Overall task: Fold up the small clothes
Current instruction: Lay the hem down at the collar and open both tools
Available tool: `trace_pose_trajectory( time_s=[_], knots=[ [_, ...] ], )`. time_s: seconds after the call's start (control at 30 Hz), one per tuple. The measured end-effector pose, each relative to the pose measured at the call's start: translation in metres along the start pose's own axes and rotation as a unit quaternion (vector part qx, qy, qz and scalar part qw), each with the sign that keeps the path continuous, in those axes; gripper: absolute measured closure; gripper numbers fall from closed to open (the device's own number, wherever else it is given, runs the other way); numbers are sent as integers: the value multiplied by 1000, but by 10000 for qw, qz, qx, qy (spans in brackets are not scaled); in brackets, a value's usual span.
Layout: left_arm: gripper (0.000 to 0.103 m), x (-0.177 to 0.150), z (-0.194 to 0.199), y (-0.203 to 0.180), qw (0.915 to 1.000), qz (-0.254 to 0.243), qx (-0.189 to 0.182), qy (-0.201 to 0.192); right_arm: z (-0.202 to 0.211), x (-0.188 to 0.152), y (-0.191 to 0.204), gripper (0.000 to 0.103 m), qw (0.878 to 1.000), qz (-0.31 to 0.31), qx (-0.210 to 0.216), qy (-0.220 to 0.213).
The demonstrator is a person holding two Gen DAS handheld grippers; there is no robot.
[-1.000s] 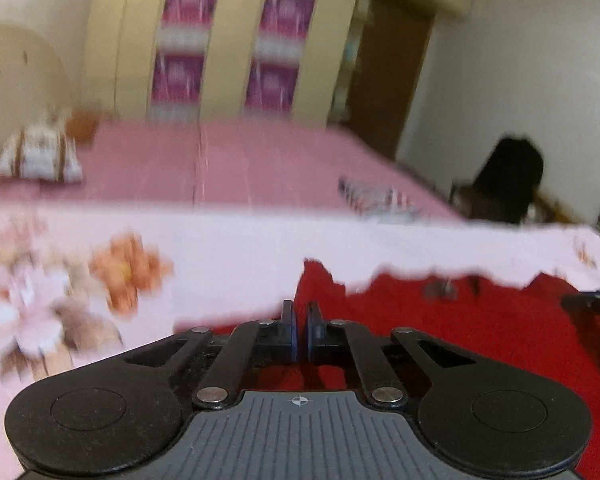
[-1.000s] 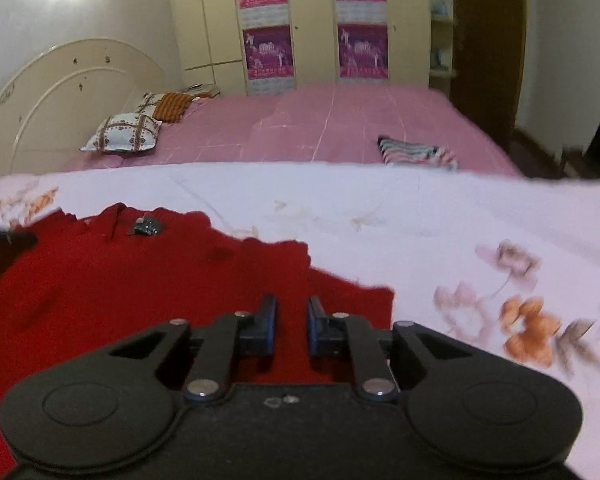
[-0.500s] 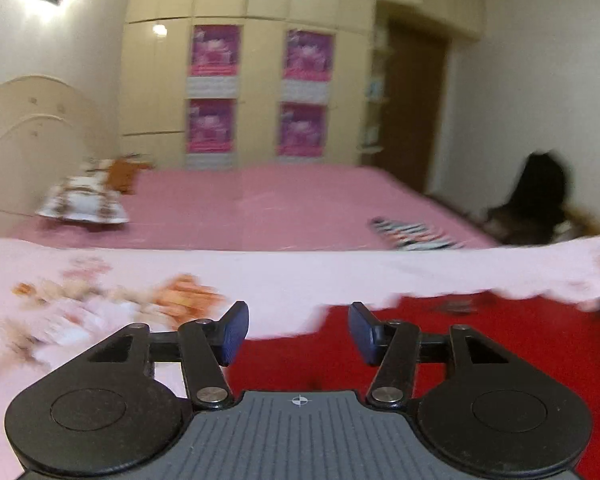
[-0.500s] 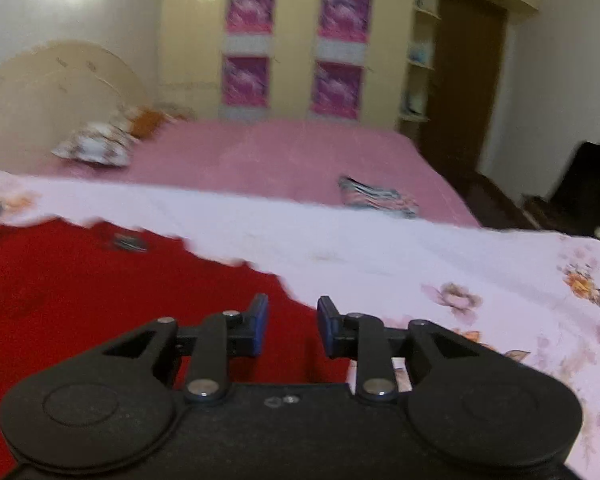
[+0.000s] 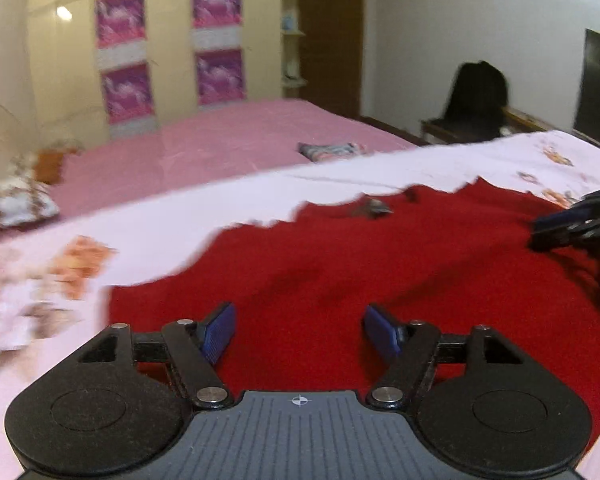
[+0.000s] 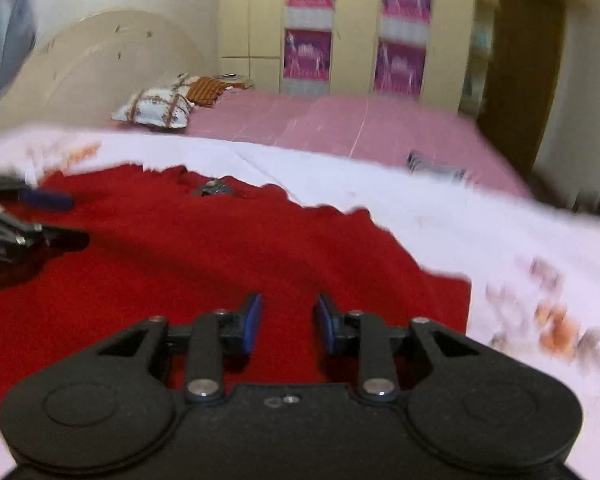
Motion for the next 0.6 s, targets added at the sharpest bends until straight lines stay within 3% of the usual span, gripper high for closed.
trace_pose_trajectory(
  time_s=[0.07,0.13,0.23,0.33,0.4,0.6],
  knots=[
    [31,-4,25,3,9998,121,-15,-135,22,0,10,68,9995,137,-218,-200],
    [31,-11,51,-16,9992,168,-235,-268,42,-6,28,67,9992,157,-15,-373],
    [31,-28,59,-53,9984,-72,-495,-268,47,-25,77,69,9974,275,627,-216],
    [31,-46,53,-65,9989,-122,-451,3,35,-48,121,70,9945,832,633,73],
    [31,-53,63,-55,9992,-267,-296,-4,34,-61,117,70,9952,922,303,144],
    [31,-80,78,20,9995,-9,94,316,89,-94,34,69,9967,357,-714,175]
  ],
)
Point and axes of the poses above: each gripper's, at about its wrist camera, not at the fingertips, and z roughly against the way its jaws point, y to its left, x to its top, the point moved 2 cm from there along -z, roughly the way its jaws point, and after that the axes turned 8 degrees about x, right-handed, at the moved point
